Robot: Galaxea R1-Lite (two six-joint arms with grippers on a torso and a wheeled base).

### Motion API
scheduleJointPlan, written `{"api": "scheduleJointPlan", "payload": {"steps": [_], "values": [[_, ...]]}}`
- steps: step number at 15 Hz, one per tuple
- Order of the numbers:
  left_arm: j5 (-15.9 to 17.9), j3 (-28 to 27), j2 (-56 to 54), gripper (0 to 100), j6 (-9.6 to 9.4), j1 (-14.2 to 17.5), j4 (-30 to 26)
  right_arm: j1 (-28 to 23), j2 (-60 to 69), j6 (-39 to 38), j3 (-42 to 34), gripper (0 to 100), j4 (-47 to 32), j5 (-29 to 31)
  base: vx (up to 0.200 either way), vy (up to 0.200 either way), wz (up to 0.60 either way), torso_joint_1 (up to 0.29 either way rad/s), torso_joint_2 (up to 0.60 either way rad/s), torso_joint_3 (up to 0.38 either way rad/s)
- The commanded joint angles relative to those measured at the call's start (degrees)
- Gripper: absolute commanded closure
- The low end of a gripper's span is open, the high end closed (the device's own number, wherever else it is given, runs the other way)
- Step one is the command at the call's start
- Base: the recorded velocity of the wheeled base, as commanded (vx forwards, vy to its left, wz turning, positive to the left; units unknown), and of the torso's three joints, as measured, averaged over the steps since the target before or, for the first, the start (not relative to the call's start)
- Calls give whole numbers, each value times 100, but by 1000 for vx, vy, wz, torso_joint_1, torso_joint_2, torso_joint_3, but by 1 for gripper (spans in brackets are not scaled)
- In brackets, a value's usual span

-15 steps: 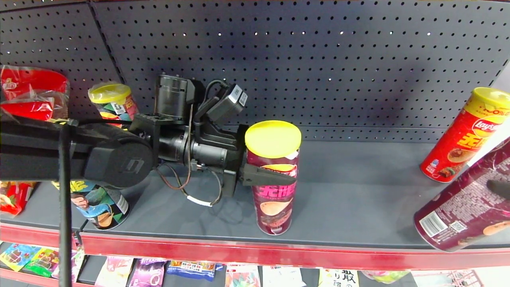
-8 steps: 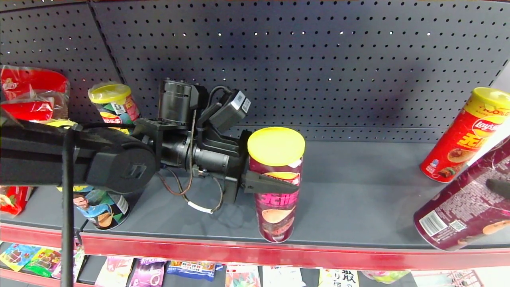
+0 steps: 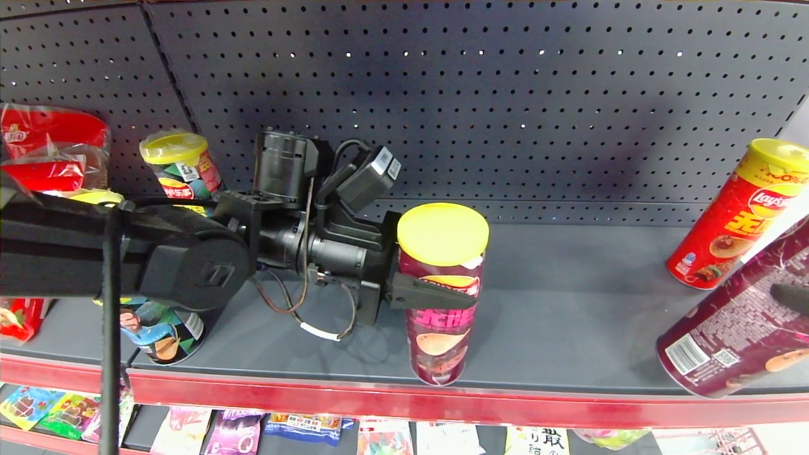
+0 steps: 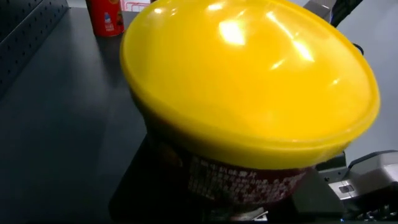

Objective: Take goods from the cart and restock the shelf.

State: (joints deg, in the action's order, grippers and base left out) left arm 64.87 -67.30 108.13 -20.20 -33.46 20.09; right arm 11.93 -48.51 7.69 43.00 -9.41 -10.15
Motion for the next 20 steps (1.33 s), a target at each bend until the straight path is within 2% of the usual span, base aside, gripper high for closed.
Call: {"api": "scheduleJointPlan", "payload": {"steps": [1,3,7,12,14,15,16,17,19,20], "values": [[0,-11,15,0,7,-37,30,2,-1,4,-11,100,1,5,0,0,0,0,0,0],[-27,-11,-3,0,113,-46,48,2,8,4,-19,100,1,66,0,0,0,0,0,0],[-27,147,-178,0,130,-11,39,2,8,4,-28,100,9,66,0,0,0,0,0,0],[-53,851,-820,0,130,472,48,19,-10,4,-37,100,9,66,0,0,0,0,0,0],[-53,894,-864,0,130,499,48,19,-10,4,-46,100,1,66,0,0,0,0,0,0],[-71,1492,-1338,0,139,587,48,55,-54,4,-37,100,9,66,0,0,0,0,0,0],[-132,1624,-1444,0,139,587,48,55,-80,13,-37,100,9,57,0,0,0,0,0,0],[-361,1835,-1602,0,139,578,48,55,-106,13,-28,100,18,40,0,0,0,0,0,0],[-1020,2195,-1971,0,122,534,83,230,-352,13,51,100,62,22,0,0,0,0,0,0],[-1064,2248,-2033,0,122,534,100,309,-396,22,95,100,53,31,0,0,0,0,0,0]]}}
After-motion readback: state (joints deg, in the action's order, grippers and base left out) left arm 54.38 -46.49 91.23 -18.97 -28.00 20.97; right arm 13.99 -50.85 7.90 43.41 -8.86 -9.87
